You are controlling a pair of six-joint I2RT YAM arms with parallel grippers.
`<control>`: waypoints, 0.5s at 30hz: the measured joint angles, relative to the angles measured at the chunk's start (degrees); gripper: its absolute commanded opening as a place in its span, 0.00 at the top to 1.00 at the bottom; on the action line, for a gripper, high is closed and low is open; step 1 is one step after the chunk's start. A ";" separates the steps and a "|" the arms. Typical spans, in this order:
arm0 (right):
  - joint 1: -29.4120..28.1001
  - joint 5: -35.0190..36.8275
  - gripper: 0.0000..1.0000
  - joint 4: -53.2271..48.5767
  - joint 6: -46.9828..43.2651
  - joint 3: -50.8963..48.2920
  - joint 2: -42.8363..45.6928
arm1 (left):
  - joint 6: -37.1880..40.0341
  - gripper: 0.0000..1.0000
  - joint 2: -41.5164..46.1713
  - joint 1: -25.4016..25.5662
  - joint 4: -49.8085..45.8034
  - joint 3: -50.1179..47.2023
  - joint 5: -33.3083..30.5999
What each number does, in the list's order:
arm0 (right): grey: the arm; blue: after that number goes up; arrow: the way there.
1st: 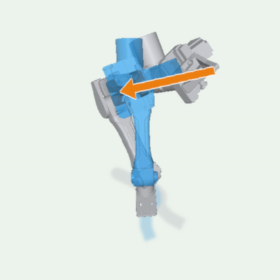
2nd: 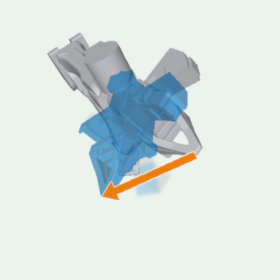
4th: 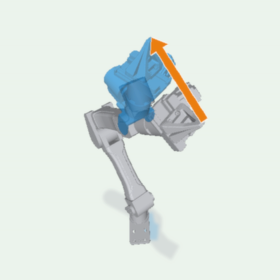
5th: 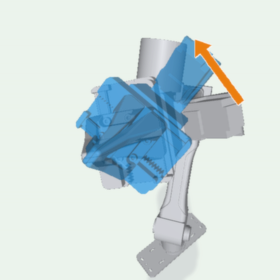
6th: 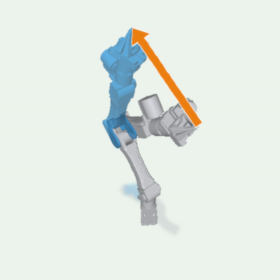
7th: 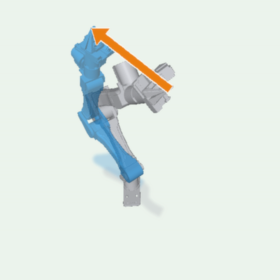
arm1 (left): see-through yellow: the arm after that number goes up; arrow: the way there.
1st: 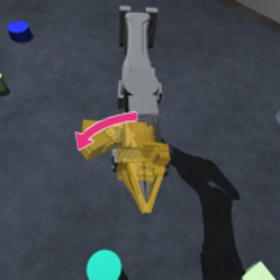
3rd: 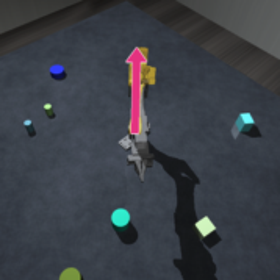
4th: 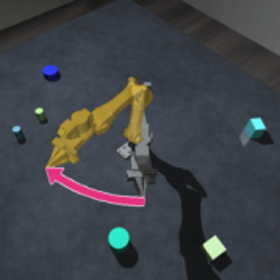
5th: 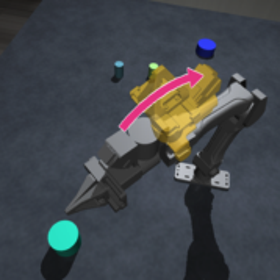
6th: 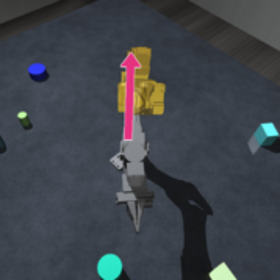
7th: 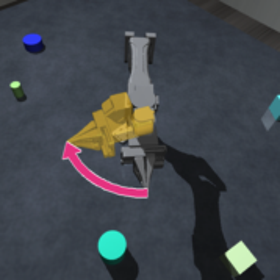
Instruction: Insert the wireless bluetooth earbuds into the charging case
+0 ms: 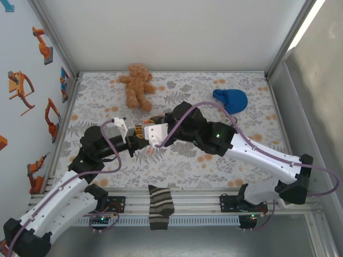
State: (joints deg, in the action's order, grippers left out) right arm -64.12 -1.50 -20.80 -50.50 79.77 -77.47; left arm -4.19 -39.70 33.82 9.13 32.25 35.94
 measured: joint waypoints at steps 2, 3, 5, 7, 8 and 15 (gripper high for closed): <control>0.00 -0.20 0.81 -0.04 0.17 0.35 -0.35 | 0.00 0.81 0.00 0.00 -0.09 0.00 -0.13; 0.00 -0.42 0.81 -0.04 0.35 0.57 -0.57 | 0.00 0.81 0.02 0.00 -0.09 0.00 -0.15; 0.00 -0.59 0.81 -0.07 0.55 0.74 -0.76 | -0.02 0.81 0.09 0.00 -0.15 0.00 -0.31; 0.00 -0.61 0.81 -0.07 0.61 0.79 -0.85 | 0.00 0.81 0.11 0.00 -0.17 0.00 -0.37; 0.00 -0.63 0.80 -0.07 0.72 0.79 -0.85 | 0.00 0.81 0.11 0.00 -0.20 0.00 -0.37; 0.00 -0.87 0.74 -0.07 1.18 0.87 -0.85 | 0.02 0.81 0.11 0.00 -0.20 0.00 -0.35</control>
State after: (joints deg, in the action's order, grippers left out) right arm -64.12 -2.37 -20.86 -49.32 80.64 -78.32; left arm -4.16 -39.59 33.82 8.93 32.25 35.59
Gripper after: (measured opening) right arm 0.250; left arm 0.220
